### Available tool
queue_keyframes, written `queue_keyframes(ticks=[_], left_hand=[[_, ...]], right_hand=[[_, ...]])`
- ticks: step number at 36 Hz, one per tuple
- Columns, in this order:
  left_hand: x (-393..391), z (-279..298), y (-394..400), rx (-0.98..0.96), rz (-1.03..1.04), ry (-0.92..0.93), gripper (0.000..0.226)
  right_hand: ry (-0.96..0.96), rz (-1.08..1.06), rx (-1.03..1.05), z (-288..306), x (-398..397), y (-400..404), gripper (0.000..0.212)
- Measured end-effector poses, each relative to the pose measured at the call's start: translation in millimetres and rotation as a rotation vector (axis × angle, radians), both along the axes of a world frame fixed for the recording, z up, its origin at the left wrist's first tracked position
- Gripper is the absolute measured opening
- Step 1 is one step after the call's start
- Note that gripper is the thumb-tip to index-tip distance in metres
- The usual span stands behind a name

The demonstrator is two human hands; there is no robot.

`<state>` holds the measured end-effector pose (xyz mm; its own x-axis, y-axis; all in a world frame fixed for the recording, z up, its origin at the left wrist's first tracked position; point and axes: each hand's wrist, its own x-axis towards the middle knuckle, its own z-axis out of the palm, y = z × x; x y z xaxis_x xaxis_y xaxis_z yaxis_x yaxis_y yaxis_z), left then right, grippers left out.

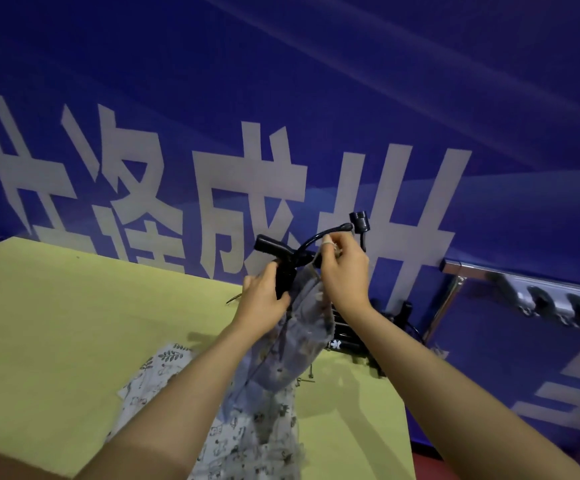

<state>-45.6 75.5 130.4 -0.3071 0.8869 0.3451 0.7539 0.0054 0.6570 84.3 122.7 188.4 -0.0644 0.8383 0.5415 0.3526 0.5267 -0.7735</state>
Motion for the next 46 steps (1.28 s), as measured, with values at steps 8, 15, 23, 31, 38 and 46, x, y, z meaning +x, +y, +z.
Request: queue_keyframes(ticks=[8, 15, 23, 31, 38, 46], left_hand=[[-0.2, -25.6, -11.6, 0.014, 0.015, -0.128, 0.045], [6.1, -21.7, -16.0, 0.179, 0.284, 0.026, 0.059], [2.4, -20.1, -20.6, 0.416, 0.416, 0.027, 0.053], [-4.5, 22.0, -7.1, 0.325, 0.086, 0.488, 0.036], [-1.5, 43.6, -2.5, -0.046, -0.13, 0.48, 0.062], [5.0, 43.1, 1.9, -0.153, -0.14, 0.571, 0.06]], right_hand=[[-0.178, 0.042, -0.15, -18.9, 1.7, 2.4, 0.045], [-0.169, 0.097, -0.118, -12.0, -2.2, 5.2, 0.045], [-0.174, 0.138, -0.143, -10.7, -5.0, 7.2, 0.043], [-0.178, 0.134, -0.143, -14.7, -4.0, 11.6, 0.044], [-0.16, 0.136, -0.111, -7.9, -5.0, 8.9, 0.04], [0.147, 0.085, -0.096, 29.3, -8.8, 9.1, 0.036]])
